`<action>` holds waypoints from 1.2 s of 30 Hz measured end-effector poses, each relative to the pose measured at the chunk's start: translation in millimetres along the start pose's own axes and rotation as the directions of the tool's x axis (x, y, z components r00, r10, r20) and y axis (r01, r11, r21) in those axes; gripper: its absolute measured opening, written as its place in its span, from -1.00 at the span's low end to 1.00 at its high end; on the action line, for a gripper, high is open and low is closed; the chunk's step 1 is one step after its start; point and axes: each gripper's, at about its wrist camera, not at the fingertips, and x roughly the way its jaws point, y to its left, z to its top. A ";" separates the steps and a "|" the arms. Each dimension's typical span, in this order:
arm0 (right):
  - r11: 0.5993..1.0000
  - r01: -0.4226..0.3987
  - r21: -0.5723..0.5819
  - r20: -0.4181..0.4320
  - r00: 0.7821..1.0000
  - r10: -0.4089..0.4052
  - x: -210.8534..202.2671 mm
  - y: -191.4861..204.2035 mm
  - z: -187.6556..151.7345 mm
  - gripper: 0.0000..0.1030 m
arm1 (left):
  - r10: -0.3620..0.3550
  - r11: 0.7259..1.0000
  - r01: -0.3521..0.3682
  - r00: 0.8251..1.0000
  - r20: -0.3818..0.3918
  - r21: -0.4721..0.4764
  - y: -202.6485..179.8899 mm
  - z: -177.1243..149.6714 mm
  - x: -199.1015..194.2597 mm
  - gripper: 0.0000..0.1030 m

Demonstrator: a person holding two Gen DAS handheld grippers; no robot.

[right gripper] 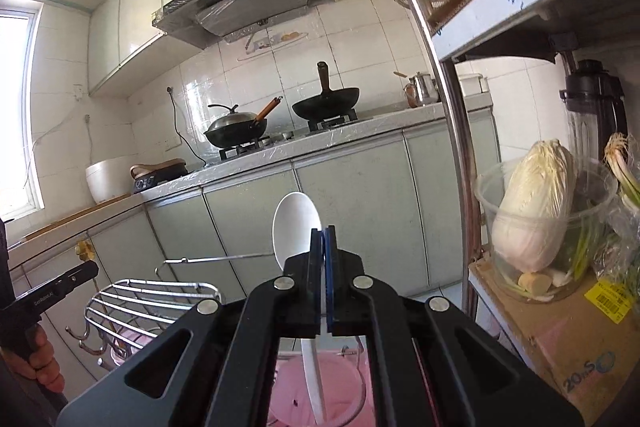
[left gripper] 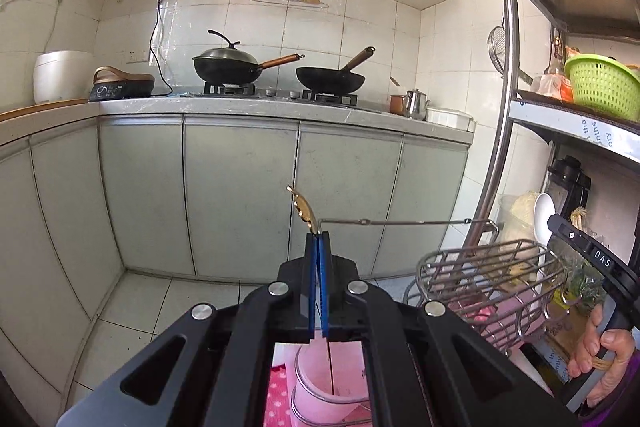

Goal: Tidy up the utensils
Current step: 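Lift both spoons, carry them over the pink cup and open both tools, then move both open tools back down over the utensils on the mat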

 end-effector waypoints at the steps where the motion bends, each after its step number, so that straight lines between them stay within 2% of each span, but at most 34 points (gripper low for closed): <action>1: 1.000 0.003 0.008 -0.020 1.000 -0.003 -1.7 -0.8 -4.3 -0.96 | -0.003 1.000 0.003 1.000 -0.011 0.003 -0.9 -3.5 0.2 -0.98; 7: 0.999 0.007 0.040 -0.119 0.993 -0.002 -10.9 -3.1 -26.5 -0.96 | -0.011 1.000 0.011 0.997 -0.074 -0.001 -1.3 -18.9 5.7 -0.98; 15: 0.999 0.041 0.011 -0.224 0.974 -0.037 -7.8 -1.7 -32.5 -0.96 | -0.009 1.000 0.005 0.987 -0.161 -0.024 4.9 -26.5 13.6 -0.97; 18: 0.998 0.055 0.020 -0.263 0.964 -0.048 -6.2 -4.5 -33.6 -0.93 | -0.019 0.999 0.011 0.978 -0.206 -0.043 7.8 -27.7 19.1 -0.85; 19: 0.998 0.066 0.015 -0.276 0.959 -0.059 -5.8 -4.8 -34.5 -0.87 | -0.022 0.999 0.012 0.977 -0.213 -0.051 9.6 -27.7 20.3 -0.75; 20: 0.997 0.074 0.012 -0.286 0.956 -0.067 -4.8 -5.2 -34.2 -0.70 | -0.026 0.998 0.013 0.975 -0.221 -0.056 10.6 -27.8 21.3 -0.69; 21: 0.997 0.074 0.011 -0.293 0.954 -0.067 -4.9 -5.9 -34.5 -0.59 | -0.028 0.998 0.014 0.972 -0.231 -0.061 11.9 -28.3 22.1 -0.57; 22: 0.998 0.067 0.014 -0.297 0.953 -0.059 -5.7 -6.8 -34.9 -0.42 | -0.032 0.998 0.017 0.970 -0.239 -0.066 13.4 -28.4 22.7 -0.52; 23: 0.998 0.060 0.019 -0.300 0.952 -0.052 -6.7 -7.7 -35.0 -0.37 | -0.038 0.997 0.021 0.968 -0.247 -0.073 14.6 -28.5 23.2 -0.52; 30: 0.998 0.060 0.027 -0.294 0.955 -0.050 -18.3 -9.5 -33.6 -0.34 | -0.072 0.990 0.037 0.961 -0.266 -0.133 21.7 -27.4 16.7 -0.52; 36: 0.997 0.067 0.040 -0.289 0.956 -0.053 -34.7 -13.0 -33.9 -0.34 | -0.067 0.993 0.041 0.968 -0.243 -0.112 18.8 -27.5 -0.7 -0.52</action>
